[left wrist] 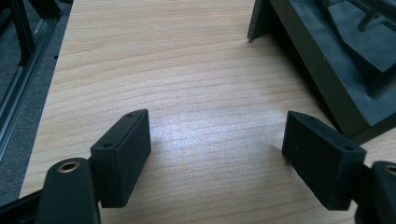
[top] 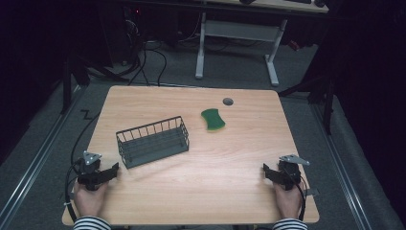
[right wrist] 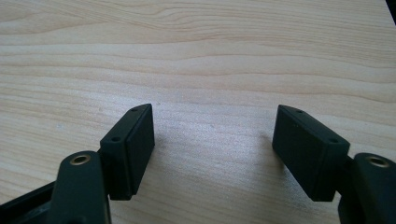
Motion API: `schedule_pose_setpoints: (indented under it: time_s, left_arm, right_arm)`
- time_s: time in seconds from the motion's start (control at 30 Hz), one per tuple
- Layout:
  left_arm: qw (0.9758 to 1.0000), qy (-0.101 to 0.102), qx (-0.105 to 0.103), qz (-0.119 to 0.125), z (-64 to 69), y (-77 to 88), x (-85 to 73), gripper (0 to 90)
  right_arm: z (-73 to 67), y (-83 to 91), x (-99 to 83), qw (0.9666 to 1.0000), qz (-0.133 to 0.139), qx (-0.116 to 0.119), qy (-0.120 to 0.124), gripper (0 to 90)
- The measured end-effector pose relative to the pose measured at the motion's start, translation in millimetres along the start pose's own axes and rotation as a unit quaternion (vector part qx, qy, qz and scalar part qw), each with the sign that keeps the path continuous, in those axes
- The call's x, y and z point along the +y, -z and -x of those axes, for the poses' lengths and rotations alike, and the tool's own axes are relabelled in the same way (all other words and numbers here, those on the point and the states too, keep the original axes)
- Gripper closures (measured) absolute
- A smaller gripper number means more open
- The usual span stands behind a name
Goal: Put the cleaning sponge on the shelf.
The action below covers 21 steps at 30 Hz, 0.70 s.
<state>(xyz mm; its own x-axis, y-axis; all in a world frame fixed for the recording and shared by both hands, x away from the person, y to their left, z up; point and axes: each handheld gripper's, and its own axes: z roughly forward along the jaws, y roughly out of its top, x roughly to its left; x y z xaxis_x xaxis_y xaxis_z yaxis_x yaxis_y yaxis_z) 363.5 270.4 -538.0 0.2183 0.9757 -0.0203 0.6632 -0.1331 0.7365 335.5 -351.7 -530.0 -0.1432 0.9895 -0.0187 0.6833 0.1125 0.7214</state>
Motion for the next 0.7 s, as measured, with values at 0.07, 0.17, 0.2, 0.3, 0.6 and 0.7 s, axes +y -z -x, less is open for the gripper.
schedule_pose_setpoints:
  time_s: [0.07, 0.17, 0.2, 0.3, 0.6, 0.7]
  left_arm:
    - [1.0000, 0.000, 0.000, 0.000, 0.0, 0.0, 0.0, 23.9]
    - [1.0000, -0.001, -0.001, -0.001, 0.0, -0.1, 0.1, 23.5]
    - [1.0000, -0.001, -0.001, -0.001, 0.1, -0.2, 0.1, 23.1]
    - [1.0000, -0.001, -0.002, -0.001, 0.1, -0.3, 0.2, 23.1]
    - [1.0000, -0.003, -0.003, 0.000, 0.0, -0.3, 0.3, 23.6]
    - [1.0000, -0.002, -0.002, 0.000, 0.3, -0.3, 0.4, 23.7]
  right_arm:
    - [0.0, 0.0, 0.0, 1.0000, 0.000, 0.000, 0.000, 29.5]
    - [-0.1, 0.0, 0.0, 1.0000, 0.000, 0.000, 0.000, 29.5]
    - [-0.1, 0.1, -0.1, 1.0000, 0.000, 0.000, 0.000, 29.4]
    - [-0.1, -0.1, -0.1, 1.0000, 0.001, 0.001, 0.000, 29.4]
    - [-4.0, 1.7, -1.3, 0.9999, 0.005, 0.008, 0.006, 35.8]
    - [-3.6, 1.8, -1.4, 0.9999, 0.005, 0.011, 0.008, 35.7]
